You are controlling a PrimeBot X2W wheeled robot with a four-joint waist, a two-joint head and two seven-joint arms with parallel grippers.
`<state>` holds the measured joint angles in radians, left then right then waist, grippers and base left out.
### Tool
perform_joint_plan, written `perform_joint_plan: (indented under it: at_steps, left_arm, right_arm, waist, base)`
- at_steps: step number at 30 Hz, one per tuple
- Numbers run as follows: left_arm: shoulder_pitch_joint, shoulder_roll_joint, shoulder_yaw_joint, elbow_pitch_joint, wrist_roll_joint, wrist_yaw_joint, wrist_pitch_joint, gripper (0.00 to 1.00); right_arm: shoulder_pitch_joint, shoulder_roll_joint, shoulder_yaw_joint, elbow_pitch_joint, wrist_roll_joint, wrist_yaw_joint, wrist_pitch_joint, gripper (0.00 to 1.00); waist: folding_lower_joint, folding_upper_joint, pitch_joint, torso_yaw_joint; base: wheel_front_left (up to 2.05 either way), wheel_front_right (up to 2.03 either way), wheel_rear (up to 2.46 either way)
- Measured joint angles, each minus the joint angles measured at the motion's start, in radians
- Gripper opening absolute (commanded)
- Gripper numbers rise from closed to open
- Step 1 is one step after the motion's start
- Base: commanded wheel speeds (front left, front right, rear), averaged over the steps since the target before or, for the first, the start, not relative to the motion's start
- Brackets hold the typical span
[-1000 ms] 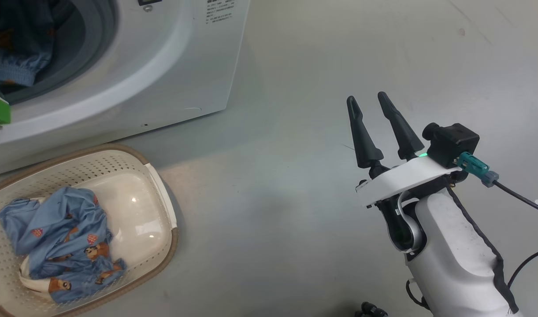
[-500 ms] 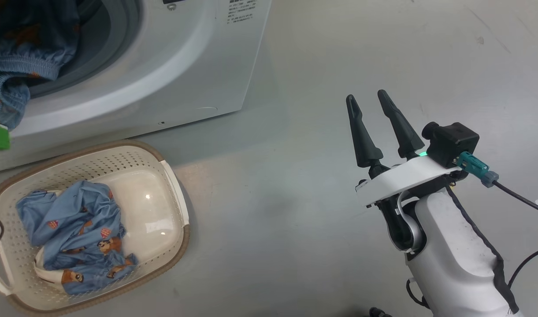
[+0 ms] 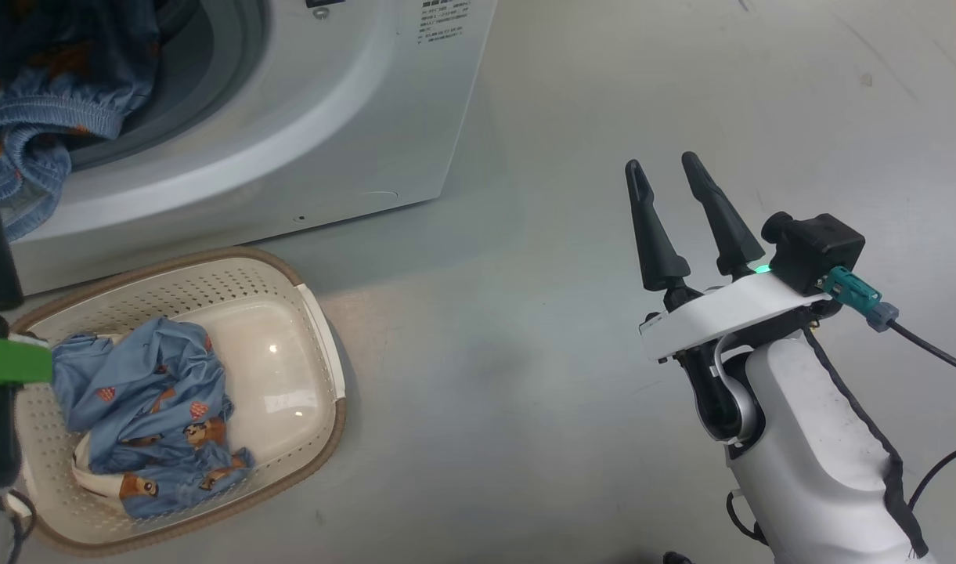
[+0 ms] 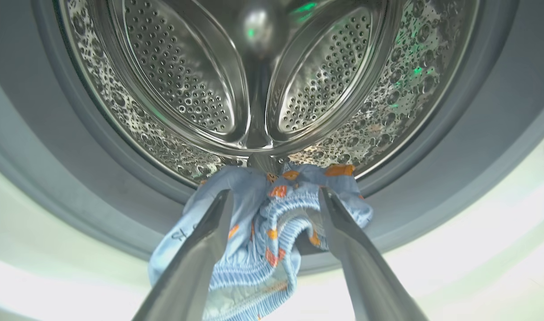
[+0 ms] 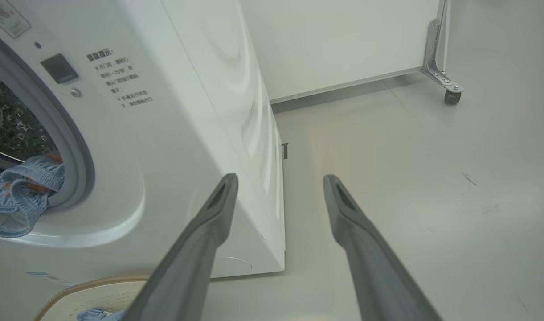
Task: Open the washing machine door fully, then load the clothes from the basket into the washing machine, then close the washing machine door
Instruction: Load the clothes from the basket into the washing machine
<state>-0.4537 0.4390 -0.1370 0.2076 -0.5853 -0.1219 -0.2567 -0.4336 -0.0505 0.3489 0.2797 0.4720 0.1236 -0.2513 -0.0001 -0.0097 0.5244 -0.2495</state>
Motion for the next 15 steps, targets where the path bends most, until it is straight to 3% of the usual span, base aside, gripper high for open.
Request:
perform_joint_plan:
  at_steps: [15]
  left_arm:
    - [0.164, -0.061, 0.089, -0.1, 0.021, 0.0, 0.0, 1.0]
  right_arm:
    - [0.0, -0.006, 0.025, -0.013, -0.014, 0.0, 0.0, 1.0]
  waist:
    - [0.0, 0.0, 0.006, 0.037]
  base:
    - [0.0, 0.0, 0.0]
